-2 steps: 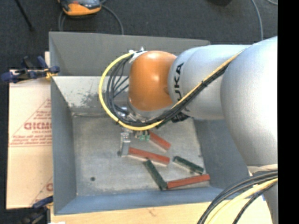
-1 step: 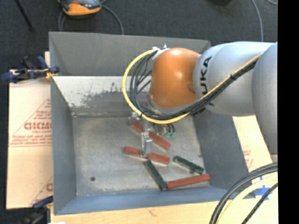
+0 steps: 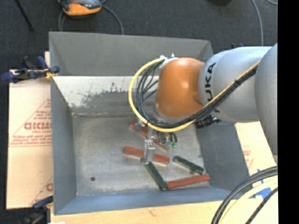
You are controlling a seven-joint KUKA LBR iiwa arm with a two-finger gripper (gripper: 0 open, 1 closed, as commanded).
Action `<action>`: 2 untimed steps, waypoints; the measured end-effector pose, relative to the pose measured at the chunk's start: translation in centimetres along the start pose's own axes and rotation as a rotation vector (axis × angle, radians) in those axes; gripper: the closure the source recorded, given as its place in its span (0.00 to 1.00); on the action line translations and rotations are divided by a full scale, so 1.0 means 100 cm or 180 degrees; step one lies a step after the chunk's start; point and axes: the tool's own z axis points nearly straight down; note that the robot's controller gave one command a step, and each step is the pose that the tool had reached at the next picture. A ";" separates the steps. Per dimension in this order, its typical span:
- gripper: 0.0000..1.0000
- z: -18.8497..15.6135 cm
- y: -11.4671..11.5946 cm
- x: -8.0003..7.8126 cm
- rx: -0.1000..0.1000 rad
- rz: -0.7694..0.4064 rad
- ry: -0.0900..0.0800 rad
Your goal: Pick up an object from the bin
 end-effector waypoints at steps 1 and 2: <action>0.00 0.049 -0.035 0.025 0.0004 -0.0128 -0.0004; 1.00 0.071 -0.069 0.026 -0.0001 0.0411 -0.0001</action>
Offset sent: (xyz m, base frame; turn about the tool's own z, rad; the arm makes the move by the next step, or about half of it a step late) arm -0.0278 -0.0687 -0.0724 0.1294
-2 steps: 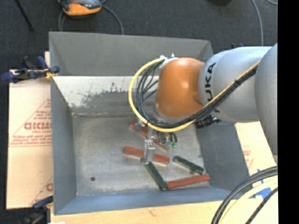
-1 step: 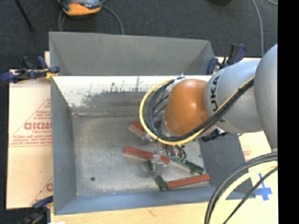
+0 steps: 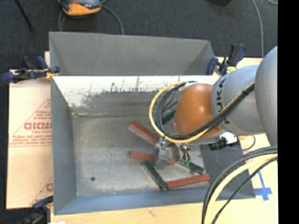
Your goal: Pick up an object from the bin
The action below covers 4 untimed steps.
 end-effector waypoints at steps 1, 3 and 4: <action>1.00 0.000 0.000 0.000 -0.0001 0.0002 0.0000; 1.00 -0.016 0.000 0.002 0.0002 0.0005 0.0024; 1.00 -0.038 0.000 0.003 0.0004 0.0007 0.0032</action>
Offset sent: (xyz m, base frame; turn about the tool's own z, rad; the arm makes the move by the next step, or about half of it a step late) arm 0.0000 0.0001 0.0306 0.0000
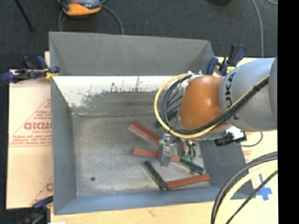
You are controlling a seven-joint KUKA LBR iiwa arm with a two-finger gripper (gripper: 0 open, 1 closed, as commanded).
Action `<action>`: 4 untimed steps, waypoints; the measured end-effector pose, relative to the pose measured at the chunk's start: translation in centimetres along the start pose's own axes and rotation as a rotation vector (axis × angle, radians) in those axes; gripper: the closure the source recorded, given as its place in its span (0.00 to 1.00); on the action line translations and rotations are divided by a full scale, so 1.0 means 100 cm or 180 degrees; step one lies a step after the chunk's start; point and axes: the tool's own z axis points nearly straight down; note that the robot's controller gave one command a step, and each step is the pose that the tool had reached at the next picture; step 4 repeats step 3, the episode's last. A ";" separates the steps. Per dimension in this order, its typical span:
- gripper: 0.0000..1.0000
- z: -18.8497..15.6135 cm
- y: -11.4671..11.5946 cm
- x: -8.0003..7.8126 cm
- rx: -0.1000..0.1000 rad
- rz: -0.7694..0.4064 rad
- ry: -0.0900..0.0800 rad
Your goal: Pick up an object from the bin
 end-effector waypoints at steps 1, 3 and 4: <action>1.00 -0.022 0.000 -0.001 -0.0002 0.0001 -0.0018; 1.00 -0.047 0.000 -0.002 -0.0004 0.0007 -0.0030; 1.00 -0.047 0.000 -0.002 -0.0004 0.0007 -0.0030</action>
Offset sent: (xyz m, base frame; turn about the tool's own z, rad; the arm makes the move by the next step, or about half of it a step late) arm 0.0000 -0.0001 0.0601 0.0000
